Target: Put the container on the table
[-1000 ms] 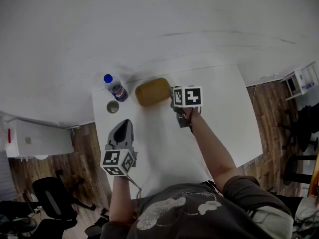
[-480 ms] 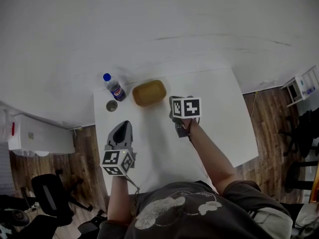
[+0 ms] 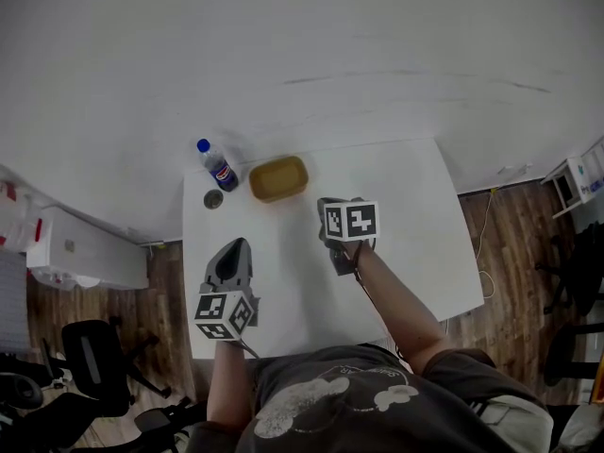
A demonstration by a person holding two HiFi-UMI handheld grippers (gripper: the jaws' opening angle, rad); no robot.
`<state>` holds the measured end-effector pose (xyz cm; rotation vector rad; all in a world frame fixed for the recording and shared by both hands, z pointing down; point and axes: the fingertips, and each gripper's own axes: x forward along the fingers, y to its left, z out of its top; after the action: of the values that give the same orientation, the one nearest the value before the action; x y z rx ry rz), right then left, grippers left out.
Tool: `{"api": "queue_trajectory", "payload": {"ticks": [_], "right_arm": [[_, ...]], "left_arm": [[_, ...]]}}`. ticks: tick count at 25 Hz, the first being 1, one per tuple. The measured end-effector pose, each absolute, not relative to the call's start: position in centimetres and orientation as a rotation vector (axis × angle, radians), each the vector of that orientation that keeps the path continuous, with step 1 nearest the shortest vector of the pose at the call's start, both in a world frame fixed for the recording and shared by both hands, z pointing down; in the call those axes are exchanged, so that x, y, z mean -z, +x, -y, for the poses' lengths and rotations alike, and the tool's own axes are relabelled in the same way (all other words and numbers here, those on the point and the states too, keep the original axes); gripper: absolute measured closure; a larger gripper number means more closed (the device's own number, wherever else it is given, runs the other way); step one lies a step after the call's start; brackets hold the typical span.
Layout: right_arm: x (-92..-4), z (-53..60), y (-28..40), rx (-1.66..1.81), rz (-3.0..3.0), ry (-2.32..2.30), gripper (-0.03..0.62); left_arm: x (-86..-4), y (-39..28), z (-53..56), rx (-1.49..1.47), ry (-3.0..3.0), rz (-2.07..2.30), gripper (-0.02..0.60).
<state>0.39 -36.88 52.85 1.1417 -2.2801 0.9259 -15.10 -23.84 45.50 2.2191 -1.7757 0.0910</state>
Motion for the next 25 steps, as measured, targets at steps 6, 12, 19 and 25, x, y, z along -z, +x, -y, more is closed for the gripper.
{"api": "queue_trajectory", "payload": {"ticks": [6,12,19,25], "right_arm": [[-52.7,34.8,1.9,-0.942,2.332,1.072,0.595],[-53.1,33.5,2.1,-0.965,2.339,1.017,0.595],[-53.8,33.1,1.7,-0.943,2.361,0.983,0.595],[-53.9,30.9,0.8,-0.899,2.355,1.007,0.595]], "left_arm": [[-45.3,-13.5,20.8,-0.095,2.183,1.827,0.571],[-45.3,-14.3,19.8,-0.091,2.138,1.866,0.571],[-45.3,-15.5,20.7,-0.068,2.138,1.863,0.571],[-47.0,-15.4,18.8,-0.057,2.158,1.785,0.571]]}}
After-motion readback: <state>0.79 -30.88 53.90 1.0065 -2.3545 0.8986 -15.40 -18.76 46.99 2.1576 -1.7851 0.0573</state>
